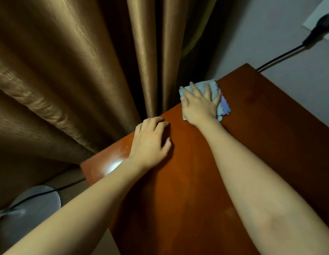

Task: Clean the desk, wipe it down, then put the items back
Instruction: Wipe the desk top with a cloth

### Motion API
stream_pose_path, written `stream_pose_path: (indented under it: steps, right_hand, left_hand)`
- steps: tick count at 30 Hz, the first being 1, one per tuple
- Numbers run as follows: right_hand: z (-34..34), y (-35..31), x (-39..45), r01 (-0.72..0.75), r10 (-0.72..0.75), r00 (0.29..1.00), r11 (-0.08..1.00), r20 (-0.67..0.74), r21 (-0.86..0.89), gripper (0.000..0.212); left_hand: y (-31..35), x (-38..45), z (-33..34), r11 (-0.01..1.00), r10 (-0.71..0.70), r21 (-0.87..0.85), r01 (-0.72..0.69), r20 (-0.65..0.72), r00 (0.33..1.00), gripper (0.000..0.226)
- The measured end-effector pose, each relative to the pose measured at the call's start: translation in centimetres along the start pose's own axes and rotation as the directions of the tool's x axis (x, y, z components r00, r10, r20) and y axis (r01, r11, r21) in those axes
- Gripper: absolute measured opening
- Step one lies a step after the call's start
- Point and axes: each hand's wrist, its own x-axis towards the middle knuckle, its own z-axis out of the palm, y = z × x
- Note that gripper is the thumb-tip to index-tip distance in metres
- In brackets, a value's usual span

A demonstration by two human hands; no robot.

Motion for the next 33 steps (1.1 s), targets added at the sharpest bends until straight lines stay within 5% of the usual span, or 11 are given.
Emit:
stream_pose_path:
  steps: [8,19,33]
  right_hand:
    - [0.5,3.6,-7.0,-0.132,0.133,0.991,0.989,-0.027,0.064,0.050]
    - [0.6,19.6,-22.3,-0.384,0.390,0.918,0.918,-0.065,0.096,0.051]
    - [2.3,40.9,-50.6,-0.641,0.673,0.728,0.736,-0.129,0.221,0.050]
  left_hand:
    - [6.3,-3.1,1.9,0.998,0.048,0.043,-0.051,0.070,0.996,0.047]
    - [19.9,-10.3,6.7,0.986,0.152,0.048,-0.162,0.165,0.975,0.049]
    - [44.2,-25.5,16.6,0.876,0.470,-0.036,-0.481,0.287,0.835,0.050]
